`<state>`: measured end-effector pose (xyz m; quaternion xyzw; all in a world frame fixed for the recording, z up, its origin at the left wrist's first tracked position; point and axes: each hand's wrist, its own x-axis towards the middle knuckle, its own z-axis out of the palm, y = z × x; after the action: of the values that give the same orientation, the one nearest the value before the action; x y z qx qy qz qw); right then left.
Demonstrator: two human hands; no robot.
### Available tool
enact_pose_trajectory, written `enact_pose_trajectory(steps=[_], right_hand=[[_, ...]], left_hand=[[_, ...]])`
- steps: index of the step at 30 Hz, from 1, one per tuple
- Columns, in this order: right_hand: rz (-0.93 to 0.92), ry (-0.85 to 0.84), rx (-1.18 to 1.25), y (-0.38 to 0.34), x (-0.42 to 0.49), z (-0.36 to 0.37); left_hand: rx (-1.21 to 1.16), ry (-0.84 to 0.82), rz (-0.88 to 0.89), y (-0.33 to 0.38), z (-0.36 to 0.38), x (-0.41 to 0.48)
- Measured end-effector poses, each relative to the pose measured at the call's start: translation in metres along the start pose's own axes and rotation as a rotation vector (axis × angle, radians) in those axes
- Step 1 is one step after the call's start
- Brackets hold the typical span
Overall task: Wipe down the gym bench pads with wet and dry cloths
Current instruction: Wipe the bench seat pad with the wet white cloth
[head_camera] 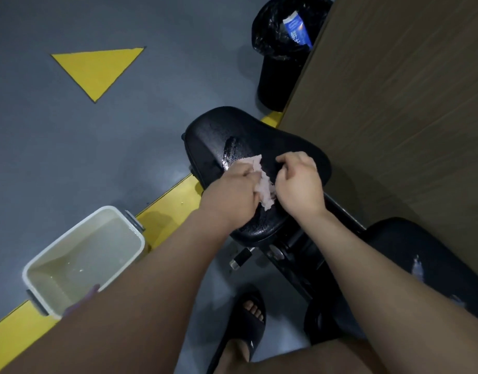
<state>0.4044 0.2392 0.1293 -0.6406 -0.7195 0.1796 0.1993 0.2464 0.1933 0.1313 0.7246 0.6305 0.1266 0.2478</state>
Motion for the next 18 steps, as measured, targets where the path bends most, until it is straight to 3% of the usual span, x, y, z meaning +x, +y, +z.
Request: enact_pose_trajectory(steps=[6,11,15,18], right_hand=[[0.123,0.143,-0.043,-0.015,0.005,0.025],[0.064,0.233,-0.175,-0.011,-0.001,0.037],[0.051,0.298,-0.1,-0.006,-0.002,0.041],[0.056,0.345,-0.061,-0.006,0.0,0.044]], left_hand=[[0.021,0.104,-0.093,-0.019,0.0,-0.002],[0.014,0.114,-0.138,-0.008,0.006,0.005],[0.273,0.007,-0.161,-0.03,-0.003,0.051],[0.33,-0.054,-0.231,-0.053,-0.029,0.092]])
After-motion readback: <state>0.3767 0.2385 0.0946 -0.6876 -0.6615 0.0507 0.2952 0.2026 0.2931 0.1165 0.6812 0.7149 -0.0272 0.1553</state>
